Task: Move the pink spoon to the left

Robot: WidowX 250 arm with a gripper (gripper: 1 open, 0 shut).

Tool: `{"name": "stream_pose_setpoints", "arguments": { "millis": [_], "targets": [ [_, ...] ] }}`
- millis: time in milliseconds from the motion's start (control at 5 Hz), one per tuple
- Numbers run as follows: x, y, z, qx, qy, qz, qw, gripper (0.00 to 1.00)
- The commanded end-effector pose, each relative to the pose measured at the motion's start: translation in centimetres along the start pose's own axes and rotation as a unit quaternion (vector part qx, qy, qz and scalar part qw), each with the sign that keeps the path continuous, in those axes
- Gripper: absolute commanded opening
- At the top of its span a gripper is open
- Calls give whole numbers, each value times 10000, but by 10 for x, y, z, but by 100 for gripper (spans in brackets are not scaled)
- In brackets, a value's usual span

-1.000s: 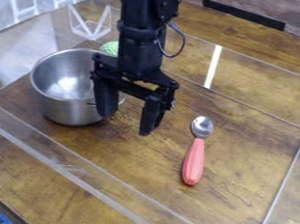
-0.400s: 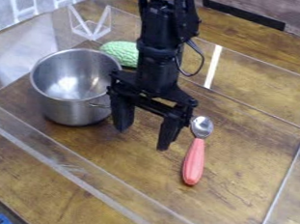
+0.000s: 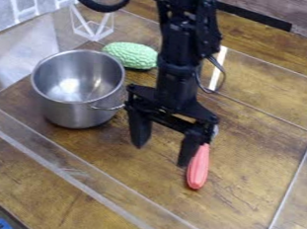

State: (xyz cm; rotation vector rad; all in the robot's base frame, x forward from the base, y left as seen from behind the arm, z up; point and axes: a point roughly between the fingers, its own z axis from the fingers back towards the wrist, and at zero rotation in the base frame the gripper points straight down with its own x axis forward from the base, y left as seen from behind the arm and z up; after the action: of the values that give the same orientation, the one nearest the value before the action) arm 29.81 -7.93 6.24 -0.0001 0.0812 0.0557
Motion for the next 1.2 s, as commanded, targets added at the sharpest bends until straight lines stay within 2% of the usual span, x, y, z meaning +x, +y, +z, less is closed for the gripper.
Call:
{"name": "stream_pose_setpoints", "arguments": {
  "millis": [0,600,1000],
  "targets": [
    [9,-18,11,-129,-321,-17,9994,100],
    [18,-28,0,-175,-463,-41,9988,100],
    [22,-31,0,-193,-575,-87,9981,100]
  ]
}}
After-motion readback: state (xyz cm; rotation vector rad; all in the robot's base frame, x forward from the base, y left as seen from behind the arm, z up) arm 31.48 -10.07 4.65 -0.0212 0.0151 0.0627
